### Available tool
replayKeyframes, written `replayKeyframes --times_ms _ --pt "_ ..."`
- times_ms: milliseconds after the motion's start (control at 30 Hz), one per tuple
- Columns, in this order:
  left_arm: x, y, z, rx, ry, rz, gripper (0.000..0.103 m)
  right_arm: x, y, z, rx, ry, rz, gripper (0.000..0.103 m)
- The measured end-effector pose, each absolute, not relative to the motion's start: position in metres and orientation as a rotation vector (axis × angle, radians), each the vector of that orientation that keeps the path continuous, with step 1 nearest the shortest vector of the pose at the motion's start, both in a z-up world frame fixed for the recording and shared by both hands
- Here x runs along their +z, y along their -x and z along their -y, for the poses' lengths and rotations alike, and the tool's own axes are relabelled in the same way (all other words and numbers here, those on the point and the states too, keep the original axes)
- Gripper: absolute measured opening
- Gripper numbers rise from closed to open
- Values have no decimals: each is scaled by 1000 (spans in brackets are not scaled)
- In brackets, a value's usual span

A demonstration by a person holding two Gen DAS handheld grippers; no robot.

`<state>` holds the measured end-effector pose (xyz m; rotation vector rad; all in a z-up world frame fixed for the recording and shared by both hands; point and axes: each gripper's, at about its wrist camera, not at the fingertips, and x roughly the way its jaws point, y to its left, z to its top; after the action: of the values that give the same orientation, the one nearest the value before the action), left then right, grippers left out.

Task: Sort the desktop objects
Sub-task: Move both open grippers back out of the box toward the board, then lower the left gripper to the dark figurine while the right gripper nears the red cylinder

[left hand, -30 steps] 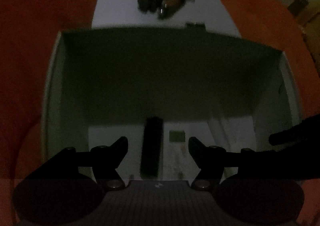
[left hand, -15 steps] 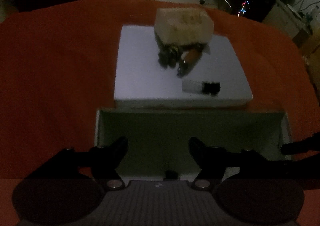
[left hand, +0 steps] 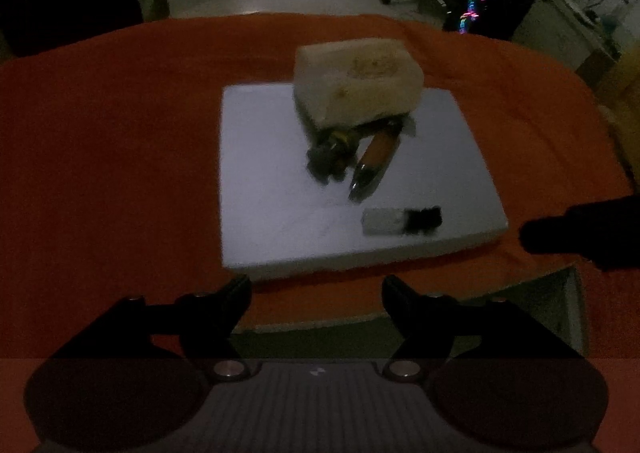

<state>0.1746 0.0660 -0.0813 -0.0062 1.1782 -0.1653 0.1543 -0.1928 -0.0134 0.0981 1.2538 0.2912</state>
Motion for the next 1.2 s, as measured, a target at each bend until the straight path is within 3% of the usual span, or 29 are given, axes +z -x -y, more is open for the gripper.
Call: replayKeyframes --times_ms 467,733,1200 --pt "-141 -248 -88 -213 -54 -1203 70 -72 -240 183 208 -122 -1319 68" --pt "-165 -264 -71 -318 -145 -1135 66 -101 -261 178 184 -121 -1321 61" --pt "-177 -289 -40 -578 -404 -955 58 -132 -308 163 158 -240 -1366 61"
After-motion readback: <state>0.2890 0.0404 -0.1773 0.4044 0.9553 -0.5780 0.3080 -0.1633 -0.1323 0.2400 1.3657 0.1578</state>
